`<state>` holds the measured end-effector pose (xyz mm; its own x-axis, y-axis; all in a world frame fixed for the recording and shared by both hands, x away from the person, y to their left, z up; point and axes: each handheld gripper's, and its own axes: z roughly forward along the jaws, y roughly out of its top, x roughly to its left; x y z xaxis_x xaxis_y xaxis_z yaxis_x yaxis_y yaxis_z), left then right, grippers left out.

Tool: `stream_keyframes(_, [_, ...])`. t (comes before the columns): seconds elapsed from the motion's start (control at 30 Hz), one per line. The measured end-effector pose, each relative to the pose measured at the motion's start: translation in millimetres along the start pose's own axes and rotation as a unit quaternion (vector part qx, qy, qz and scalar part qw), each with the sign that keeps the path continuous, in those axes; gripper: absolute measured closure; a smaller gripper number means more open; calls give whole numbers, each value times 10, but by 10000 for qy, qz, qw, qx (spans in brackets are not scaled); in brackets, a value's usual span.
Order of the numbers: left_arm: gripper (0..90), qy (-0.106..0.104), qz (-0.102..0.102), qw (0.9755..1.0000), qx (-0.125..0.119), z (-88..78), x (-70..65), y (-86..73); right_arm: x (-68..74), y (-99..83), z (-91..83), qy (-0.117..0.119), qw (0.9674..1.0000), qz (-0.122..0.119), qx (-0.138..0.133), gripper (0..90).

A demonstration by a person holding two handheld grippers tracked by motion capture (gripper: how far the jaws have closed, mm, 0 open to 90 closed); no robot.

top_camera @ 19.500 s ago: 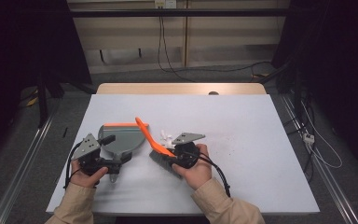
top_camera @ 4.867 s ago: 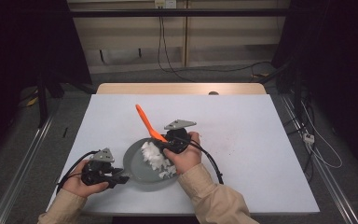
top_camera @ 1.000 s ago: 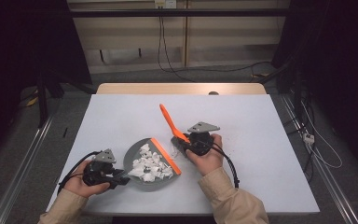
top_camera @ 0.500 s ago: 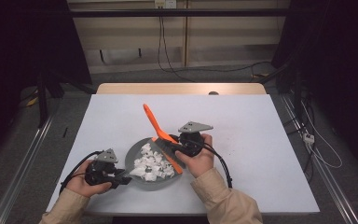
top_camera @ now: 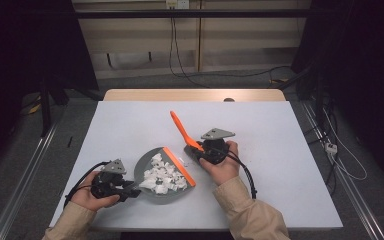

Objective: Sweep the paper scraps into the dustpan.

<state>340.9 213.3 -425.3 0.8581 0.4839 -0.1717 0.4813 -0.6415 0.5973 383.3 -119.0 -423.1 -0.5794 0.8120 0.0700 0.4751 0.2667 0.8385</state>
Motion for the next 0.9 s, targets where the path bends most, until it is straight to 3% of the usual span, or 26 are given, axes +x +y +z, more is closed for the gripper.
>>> stream_keyframes(0.07, [626, -9, -33, 10000, -16, 5, 5, 6, 70, -21, 0, 129, 9998, 132, -46, 710])
stream_keyframes(0.2, [626, 4, -41, 10000, -9, 16, 1, 21, 314, -19, 43, 365, 9993, -37, -94, 709])
stream_keyframes(0.3, [626, 9, -12, 10000, -1, 13, 1, 18, 392, 38, 29, 726, 9966, 124, -371, 711])
stream_keyframes(0.37, [626, 16, -7, 10000, -1, 13, 0, 18, 422, 89, 6, 629, 9973, -17, -378, 710])
stream_keyframes(0.43, [626, 12, -7, 10000, -9, 12, 1, 17, 407, 117, -13, 616, 9973, -10, -404, 710])
stream_keyframes(0.77, [626, 23, -29, 10000, -9, 16, -1, 12, 135, 22, -15, 89, 9998, -76, -171, 710])
stream_keyframes(0.9, [626, 13, -60, 10000, -3, 18, -1, 14, 165, -44, 29, 253, 9995, 36, -198, 710])
